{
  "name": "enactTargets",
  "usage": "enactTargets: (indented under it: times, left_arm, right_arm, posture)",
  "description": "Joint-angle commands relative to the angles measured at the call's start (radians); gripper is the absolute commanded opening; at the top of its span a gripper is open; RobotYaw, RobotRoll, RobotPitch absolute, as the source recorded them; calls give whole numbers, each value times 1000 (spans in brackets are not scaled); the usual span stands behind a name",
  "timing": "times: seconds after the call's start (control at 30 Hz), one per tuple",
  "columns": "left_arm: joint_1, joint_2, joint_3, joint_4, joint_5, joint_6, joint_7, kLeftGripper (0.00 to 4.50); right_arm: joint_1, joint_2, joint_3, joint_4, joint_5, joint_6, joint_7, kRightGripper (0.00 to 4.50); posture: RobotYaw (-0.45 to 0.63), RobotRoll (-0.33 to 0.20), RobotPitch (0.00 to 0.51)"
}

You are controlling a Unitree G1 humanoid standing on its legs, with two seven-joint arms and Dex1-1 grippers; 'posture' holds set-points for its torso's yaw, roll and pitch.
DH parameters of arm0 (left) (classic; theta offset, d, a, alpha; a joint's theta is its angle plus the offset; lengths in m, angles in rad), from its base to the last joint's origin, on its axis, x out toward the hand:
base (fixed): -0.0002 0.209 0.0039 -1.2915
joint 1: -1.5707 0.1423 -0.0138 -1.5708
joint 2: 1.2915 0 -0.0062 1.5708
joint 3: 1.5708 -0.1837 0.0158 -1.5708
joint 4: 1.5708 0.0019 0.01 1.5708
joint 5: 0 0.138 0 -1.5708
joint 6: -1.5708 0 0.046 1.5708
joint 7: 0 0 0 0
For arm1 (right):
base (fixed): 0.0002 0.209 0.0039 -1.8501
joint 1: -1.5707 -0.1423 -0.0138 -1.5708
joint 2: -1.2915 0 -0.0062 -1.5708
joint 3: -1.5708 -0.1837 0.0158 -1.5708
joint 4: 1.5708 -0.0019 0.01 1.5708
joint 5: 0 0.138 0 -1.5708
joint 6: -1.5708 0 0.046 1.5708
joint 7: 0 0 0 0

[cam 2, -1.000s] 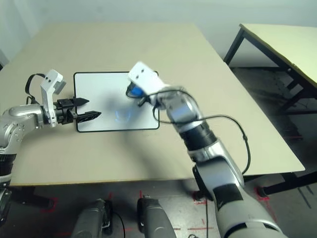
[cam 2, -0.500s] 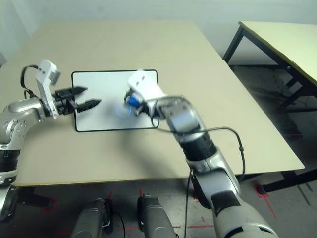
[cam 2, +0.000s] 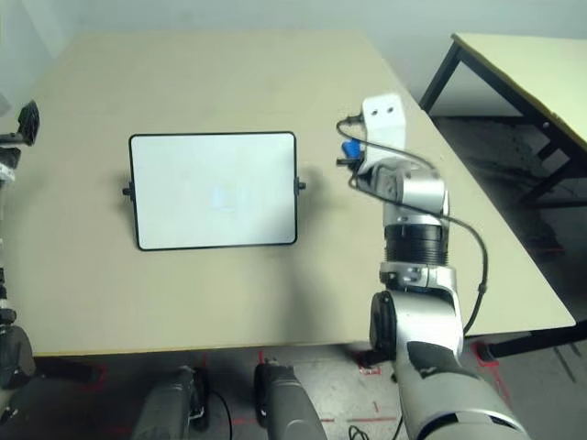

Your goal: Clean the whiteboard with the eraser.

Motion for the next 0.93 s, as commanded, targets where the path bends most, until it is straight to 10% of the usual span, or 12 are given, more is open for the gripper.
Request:
enactTargets:
  times: [0.03, 0.33, 0.7, 0.93]
  left_arm:
    - [44, -22, -18, 1, -14, 45, -12, 4500]
    - [58, -61, -67, -10, -7, 102, -14, 4500]
    - [10, -62, -62, 46, 9, 5, 16, 4500]
    - [49, -60, -27, 114, 19, -119, 74, 4500]
  right_arm:
    - [83, 31, -8, -75, 18, 71, -20, 563]
    - [89, 19, 60, -2, 38, 86, 44, 563]
    - [26, -32, -59, 238, 41, -558, 20, 4251]
    - [47, -100, -94, 575, 35, -935, 5, 4453]
  posture:
    - [-33, 0, 119]
    - [-12, 0, 119]
    - [-5, 0, 83]
    - [7, 0, 60]
